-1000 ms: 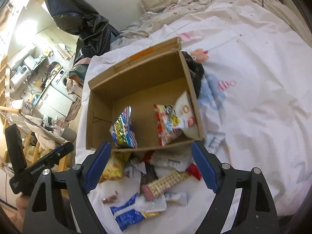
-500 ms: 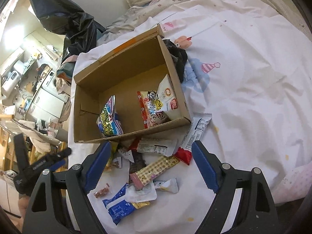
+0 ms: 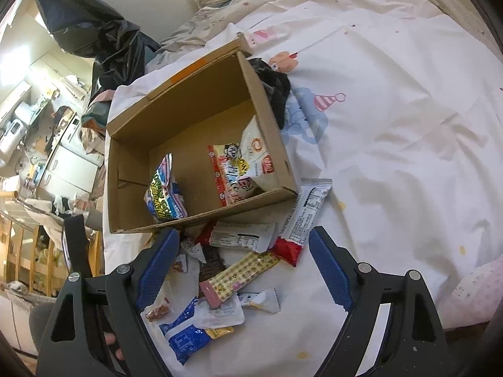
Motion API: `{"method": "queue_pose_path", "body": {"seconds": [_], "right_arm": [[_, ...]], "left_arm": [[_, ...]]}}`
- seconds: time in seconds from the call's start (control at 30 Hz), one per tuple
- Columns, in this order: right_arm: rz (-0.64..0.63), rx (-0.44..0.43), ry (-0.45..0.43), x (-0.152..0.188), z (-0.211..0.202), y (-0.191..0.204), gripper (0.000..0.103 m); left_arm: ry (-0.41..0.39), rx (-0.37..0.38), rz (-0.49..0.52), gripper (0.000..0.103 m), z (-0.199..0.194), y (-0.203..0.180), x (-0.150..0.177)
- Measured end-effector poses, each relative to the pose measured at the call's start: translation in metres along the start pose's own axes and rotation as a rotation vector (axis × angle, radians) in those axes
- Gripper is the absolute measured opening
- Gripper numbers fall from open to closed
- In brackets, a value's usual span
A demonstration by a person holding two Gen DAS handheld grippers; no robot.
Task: Organize snacks
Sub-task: 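Move the left tool to the yellow cheese snack bag and grasp it, then grasp the checkered wafer bar with the right tool while the left tool holds the cheese bag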
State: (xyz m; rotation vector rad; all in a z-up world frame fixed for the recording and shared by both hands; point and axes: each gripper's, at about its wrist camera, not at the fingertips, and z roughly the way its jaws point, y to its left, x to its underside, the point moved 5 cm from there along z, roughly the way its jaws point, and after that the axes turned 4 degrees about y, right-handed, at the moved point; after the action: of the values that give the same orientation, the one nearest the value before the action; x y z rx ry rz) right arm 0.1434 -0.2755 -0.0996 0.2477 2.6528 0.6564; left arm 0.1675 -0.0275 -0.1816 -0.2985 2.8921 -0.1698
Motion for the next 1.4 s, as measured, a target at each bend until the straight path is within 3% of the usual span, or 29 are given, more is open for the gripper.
{"method": "queue_pose_path", "body": {"seconds": [0.03,0.1,0.17,0.37,0.57,0.77,1.1,1.17,1.3,1.33,1.4], "right_arm": [[0.006,-0.001,0.0,-0.001,0.0,-0.001,0.087],[0.02,-0.006,0.003,-0.002,0.0,-0.004,0.087],[0.035,-0.017,0.008,-0.002,0.001,-0.006,0.087],[0.069,-0.03,0.027,0.0,0.003,-0.012,0.087],[0.122,-0.068,0.152,0.016,0.028,-0.009,0.086],[0.18,-0.105,0.297,0.033,0.071,0.004,0.062],[0.162,0.051,0.373,0.041,0.118,0.001,0.053],[0.121,0.08,0.365,0.042,0.118,0.004,0.04],[0.102,0.05,0.349,0.044,0.107,0.007,0.019],[0.104,0.04,0.346,0.044,0.103,0.007,0.005],[0.116,-0.001,0.346,0.045,0.095,0.006,0.0]], "left_arm": [[0.005,-0.005,0.016,0.073,0.001,-0.002,0.002],[0.015,-0.018,0.025,0.055,0.001,-0.002,0.006],[0.009,-0.013,0.024,0.044,-0.006,0.0,0.011],[0.012,0.023,0.058,0.043,-0.044,0.005,0.033],[-0.07,-0.007,0.125,0.044,-0.086,0.019,0.044],[-0.135,-0.017,0.08,0.044,-0.096,0.037,0.034],[-0.127,0.034,-0.002,0.044,-0.096,0.048,0.029],[-0.121,0.044,-0.002,0.044,-0.096,0.047,0.029],[-0.126,0.045,-0.002,0.044,-0.097,0.047,0.03],[-0.128,0.042,-0.003,0.044,-0.097,0.047,0.03],[-0.128,0.04,-0.007,0.044,-0.097,0.048,0.031]]}}
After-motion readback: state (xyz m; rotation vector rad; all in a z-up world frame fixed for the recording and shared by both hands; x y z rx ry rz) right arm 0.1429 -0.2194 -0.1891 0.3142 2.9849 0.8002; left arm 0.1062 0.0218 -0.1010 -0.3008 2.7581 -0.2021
